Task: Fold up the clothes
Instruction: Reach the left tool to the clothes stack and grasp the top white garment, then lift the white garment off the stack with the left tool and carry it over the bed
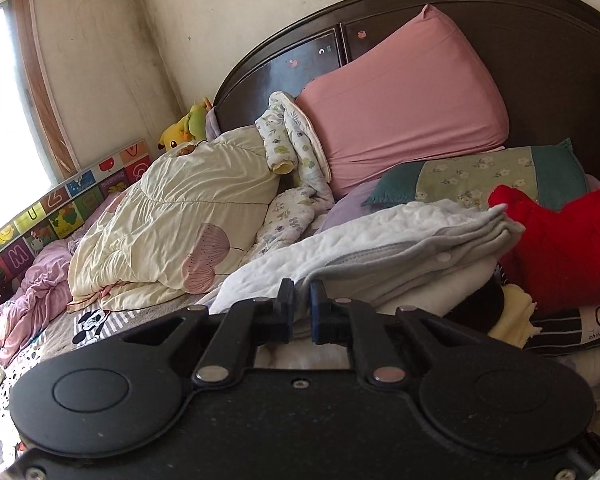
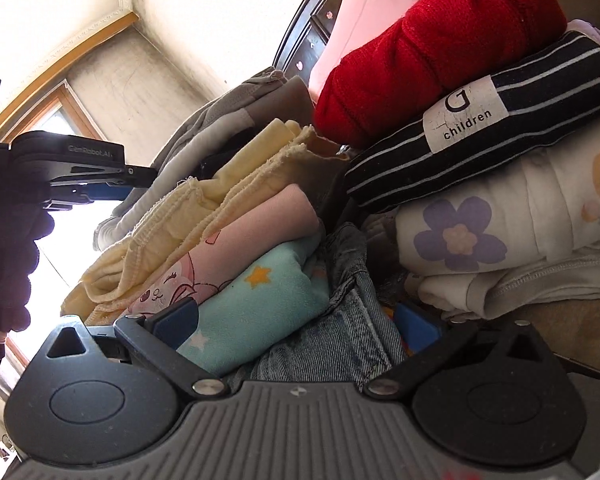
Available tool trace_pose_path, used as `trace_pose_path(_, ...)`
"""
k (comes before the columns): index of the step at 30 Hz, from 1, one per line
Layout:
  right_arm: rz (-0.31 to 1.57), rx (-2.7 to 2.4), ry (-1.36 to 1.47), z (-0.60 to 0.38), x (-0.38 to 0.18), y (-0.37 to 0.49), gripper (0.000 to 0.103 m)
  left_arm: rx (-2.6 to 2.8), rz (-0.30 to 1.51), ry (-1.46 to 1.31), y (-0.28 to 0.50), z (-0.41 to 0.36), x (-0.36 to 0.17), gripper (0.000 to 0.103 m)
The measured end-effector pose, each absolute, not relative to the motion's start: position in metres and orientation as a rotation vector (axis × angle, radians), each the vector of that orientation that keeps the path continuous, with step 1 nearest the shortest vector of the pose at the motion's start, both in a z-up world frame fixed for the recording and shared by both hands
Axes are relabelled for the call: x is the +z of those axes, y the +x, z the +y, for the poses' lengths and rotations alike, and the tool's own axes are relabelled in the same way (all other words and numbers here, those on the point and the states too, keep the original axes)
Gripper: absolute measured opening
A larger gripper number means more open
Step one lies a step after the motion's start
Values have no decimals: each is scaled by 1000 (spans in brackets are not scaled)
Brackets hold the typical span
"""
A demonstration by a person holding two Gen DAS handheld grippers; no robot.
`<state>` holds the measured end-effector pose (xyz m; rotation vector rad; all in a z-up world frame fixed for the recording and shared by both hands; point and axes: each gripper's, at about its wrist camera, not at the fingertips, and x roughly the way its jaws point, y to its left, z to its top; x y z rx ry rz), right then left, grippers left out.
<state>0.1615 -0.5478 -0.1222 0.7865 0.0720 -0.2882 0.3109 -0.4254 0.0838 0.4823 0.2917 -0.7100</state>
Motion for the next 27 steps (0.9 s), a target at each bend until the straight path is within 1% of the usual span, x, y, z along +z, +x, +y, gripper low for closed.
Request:
trace_pose_path(3,84,-281,778,-547,-122,162,103,-691,239,459,297,-414,96,3)
trace_pose_path(7,88,-281,782,-546,-122,161,103,-619,122,377,277,-384,132,2)
trace_pose_path(12,71,-284,782,-543,-119,158,103,-507,-26,266,248,-323,187,2)
trace_pose_path(17,54,-282,771,-533,-115,153,103,-356,-152,224,213,-252,222,2)
trace_pose_path(22,43,-293,729,-520,-111,145,103,-226,-200,195,187,-178,244,2)
trace_pose_path(27,-45,-278,651,-500,-100,123,103,-145,-177,217,176,-128,241,2)
